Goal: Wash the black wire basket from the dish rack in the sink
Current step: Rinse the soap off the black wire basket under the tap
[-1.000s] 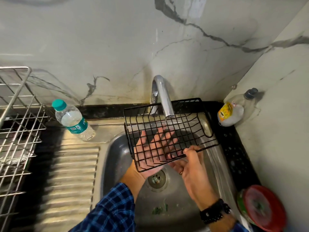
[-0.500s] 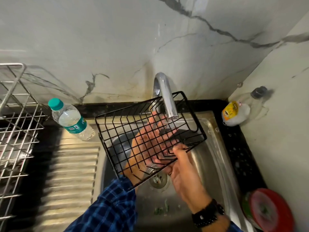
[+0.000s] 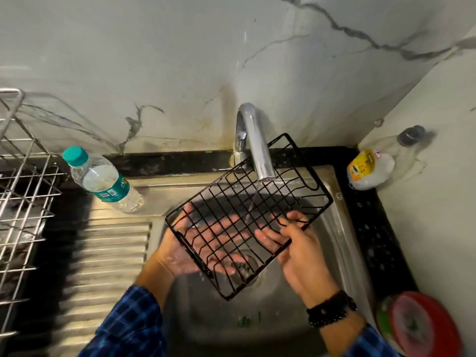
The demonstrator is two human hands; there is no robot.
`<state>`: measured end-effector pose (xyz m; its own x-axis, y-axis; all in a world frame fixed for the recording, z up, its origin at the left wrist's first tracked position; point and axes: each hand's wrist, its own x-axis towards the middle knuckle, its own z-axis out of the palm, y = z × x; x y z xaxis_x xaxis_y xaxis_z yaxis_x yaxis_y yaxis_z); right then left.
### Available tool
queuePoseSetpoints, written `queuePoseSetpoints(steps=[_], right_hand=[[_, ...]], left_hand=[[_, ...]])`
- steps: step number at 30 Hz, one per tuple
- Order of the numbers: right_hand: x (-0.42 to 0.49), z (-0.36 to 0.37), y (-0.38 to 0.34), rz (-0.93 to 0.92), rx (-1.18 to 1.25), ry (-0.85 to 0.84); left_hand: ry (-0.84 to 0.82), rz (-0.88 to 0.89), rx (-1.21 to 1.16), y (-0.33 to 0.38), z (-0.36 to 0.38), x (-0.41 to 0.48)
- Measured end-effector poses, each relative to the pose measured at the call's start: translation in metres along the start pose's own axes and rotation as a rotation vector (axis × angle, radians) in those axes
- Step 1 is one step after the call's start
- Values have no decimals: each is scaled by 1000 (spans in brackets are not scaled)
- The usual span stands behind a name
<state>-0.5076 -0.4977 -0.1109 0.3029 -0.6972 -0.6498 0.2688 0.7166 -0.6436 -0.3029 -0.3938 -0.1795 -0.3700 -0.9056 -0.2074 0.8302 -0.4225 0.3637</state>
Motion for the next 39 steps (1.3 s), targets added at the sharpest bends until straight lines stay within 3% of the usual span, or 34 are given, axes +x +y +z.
queuePoseSetpoints(steps=[2, 4, 6, 8, 10, 12, 16, 19, 21, 23, 27, 32, 35, 37, 39], right_hand=[[-2, 2, 3, -32, 2, -24], [-9, 3, 7, -105, -87, -59], [-14, 0, 16, -160, -260, -47], [-21, -5, 29, -161, -393, -31], [-30, -8, 37, -128, -375, -61], [-31, -12, 39, -116, -338, -86], [-17, -25, 34, -98, -122, -51], [-14, -28, 30, -86, 11, -74], [-10, -28, 26, -72, 11, -141], [-1, -29, 19, -30, -12, -170], [20, -32, 1, 129, 212, -133], [23, -44, -13, 132, 113, -26], [23, -53, -20, 24, 175, 107], [19, -51, -34, -140, -95, 186], [14, -36, -50, -200, -534, 68]], left_hand=[[70, 105, -117, 2, -10, -13], [322, 335, -183, 3, -9, -19], [575, 462, -58, 2, 6, -13], [757, 451, 24, -1, 16, -4], [867, 367, 4, -6, 17, -2], [882, 202, -36, -6, 13, -5], [609, -178, -16, 2, 6, -26], [356, -193, 29, 4, 11, -42], [335, -149, 9, 1, 13, -45], [430, -101, 42, -2, 14, -45], [588, 49, 262, -8, 22, -46], [738, 150, 430, 3, 41, -35], [828, 170, 549, 14, 50, -27], [836, 161, 656, 19, 53, -26], [834, 162, 739, 20, 53, -22]])
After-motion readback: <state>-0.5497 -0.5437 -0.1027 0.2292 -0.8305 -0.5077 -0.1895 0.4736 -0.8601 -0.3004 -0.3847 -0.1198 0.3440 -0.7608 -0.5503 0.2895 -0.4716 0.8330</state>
